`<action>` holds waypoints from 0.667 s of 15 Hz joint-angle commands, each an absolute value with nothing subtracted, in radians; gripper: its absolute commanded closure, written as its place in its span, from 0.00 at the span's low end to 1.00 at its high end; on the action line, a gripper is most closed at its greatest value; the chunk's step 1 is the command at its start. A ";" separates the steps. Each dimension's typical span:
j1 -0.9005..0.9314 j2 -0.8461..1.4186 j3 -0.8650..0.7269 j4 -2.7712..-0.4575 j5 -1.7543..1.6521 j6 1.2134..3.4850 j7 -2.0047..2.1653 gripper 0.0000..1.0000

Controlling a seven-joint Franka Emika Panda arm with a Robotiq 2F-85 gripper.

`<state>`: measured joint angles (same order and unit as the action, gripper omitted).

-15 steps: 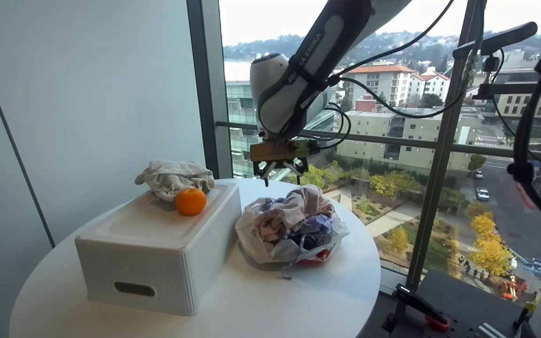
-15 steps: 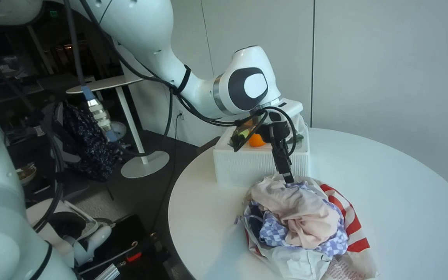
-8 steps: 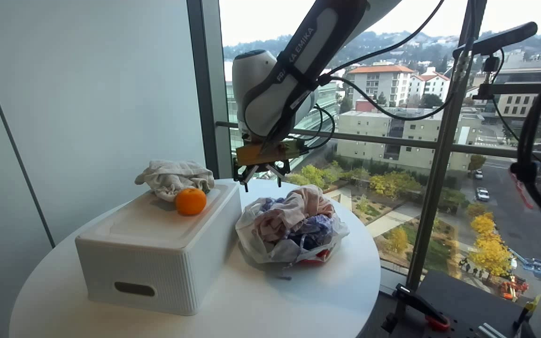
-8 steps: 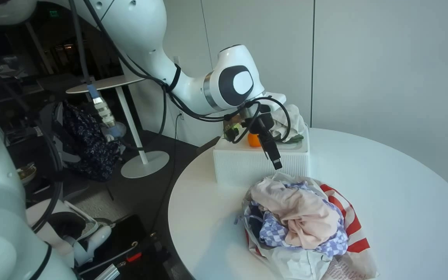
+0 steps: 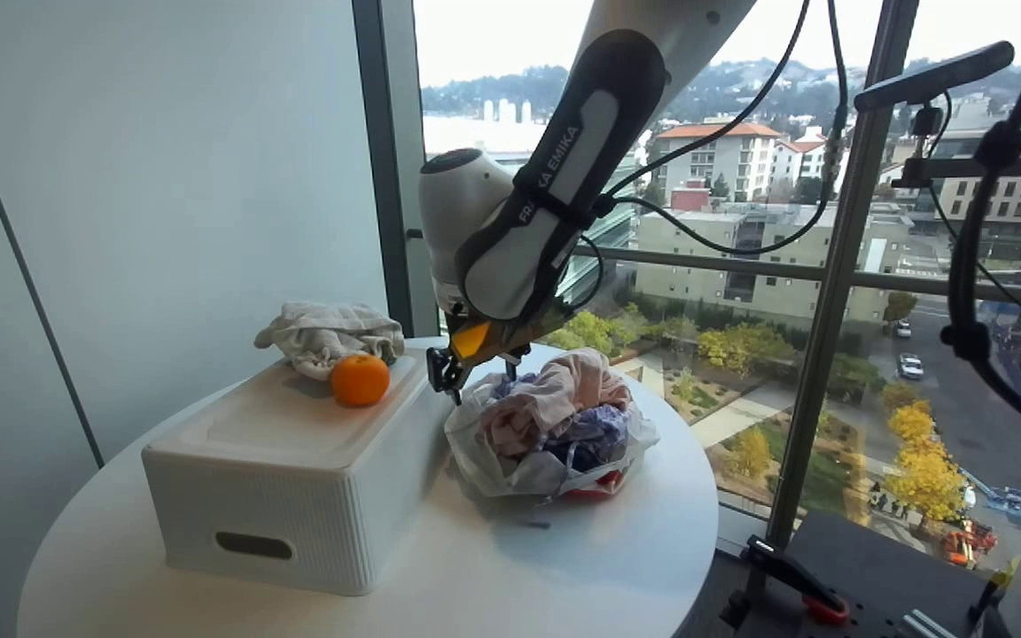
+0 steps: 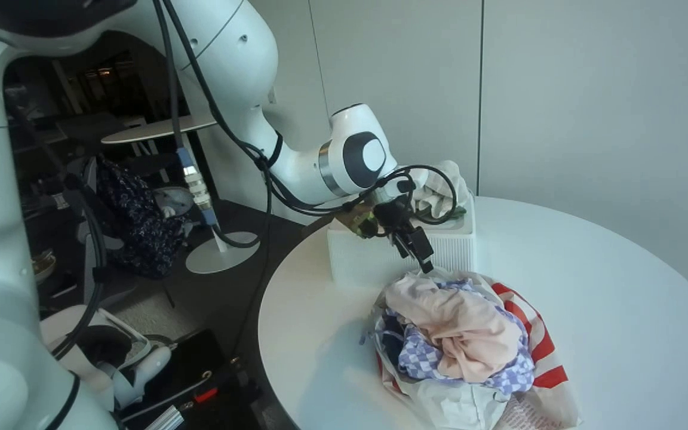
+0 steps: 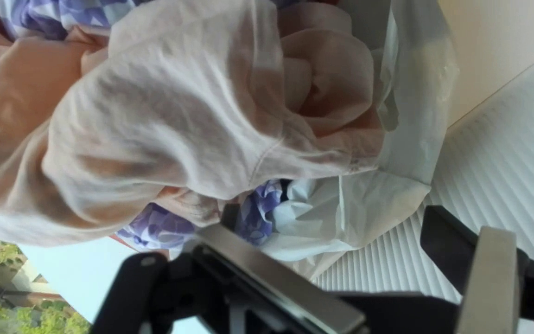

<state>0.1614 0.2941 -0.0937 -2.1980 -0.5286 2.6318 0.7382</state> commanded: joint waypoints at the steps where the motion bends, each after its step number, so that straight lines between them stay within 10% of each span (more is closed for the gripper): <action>1: 0.185 0.345 -0.099 -2.154 -0.559 2.695 0.674 0.00; 10: 0.202 0.483 -0.131 -2.076 -0.496 2.775 0.548 0.00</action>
